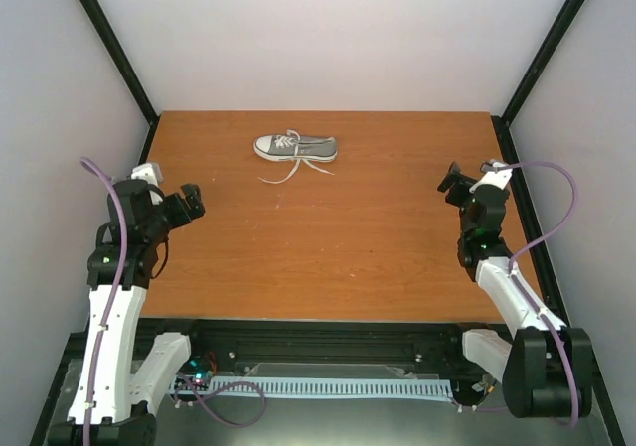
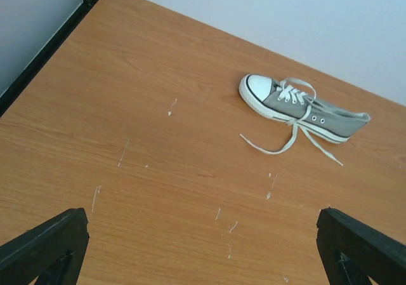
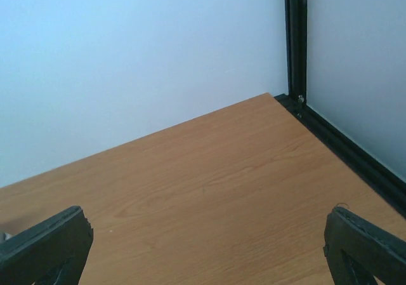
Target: Tie the shoes
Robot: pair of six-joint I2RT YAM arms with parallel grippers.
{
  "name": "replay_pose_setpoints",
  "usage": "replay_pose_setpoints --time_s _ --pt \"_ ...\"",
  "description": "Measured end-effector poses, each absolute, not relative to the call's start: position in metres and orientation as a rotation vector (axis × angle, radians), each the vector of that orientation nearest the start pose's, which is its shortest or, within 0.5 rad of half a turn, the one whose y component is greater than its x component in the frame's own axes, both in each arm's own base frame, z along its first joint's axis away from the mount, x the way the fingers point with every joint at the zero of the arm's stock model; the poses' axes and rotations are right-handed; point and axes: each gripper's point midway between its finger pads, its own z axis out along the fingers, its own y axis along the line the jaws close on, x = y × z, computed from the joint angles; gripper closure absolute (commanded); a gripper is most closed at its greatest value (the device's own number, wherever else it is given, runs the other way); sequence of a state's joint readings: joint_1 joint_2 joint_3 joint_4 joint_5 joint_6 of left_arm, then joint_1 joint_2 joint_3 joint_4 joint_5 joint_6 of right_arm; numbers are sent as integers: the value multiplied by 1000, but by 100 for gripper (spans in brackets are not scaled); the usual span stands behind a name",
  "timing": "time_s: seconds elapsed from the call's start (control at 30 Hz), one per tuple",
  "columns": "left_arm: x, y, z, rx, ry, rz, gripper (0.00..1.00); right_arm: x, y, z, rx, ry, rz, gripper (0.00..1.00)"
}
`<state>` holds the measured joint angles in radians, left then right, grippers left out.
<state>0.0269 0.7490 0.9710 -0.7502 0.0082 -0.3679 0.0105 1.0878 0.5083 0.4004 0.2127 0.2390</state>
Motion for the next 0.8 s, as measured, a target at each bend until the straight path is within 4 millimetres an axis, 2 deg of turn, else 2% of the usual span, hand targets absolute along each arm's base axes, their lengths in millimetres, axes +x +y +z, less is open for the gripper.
replay_pose_setpoints --time_s 0.07,0.17,0.33,0.4,0.57,0.63,0.7,0.8 --pt "263 5 278 -401 2087 -207 0 369 -30 224 383 1713 39 0" --pt "261 4 275 -380 2105 -201 0 371 -19 218 358 1770 108 0" --pt "263 1 271 -320 2130 -188 0 391 15 212 226 1889 244 0" --pt "266 0 267 -306 2148 -187 0 403 34 215 151 1925 290 0" --pt "275 -4 256 -260 2178 -195 0 433 99 216 -63 1995 410 0" --pt "275 -6 247 -240 2185 -202 0 441 120 208 -114 2022 453 0" --pt "272 -7 238 -225 2199 -200 0 451 137 197 -148 2056 488 5" --pt "270 -3 236 -223 2198 -168 0 477 159 179 -186 2113 538 7"
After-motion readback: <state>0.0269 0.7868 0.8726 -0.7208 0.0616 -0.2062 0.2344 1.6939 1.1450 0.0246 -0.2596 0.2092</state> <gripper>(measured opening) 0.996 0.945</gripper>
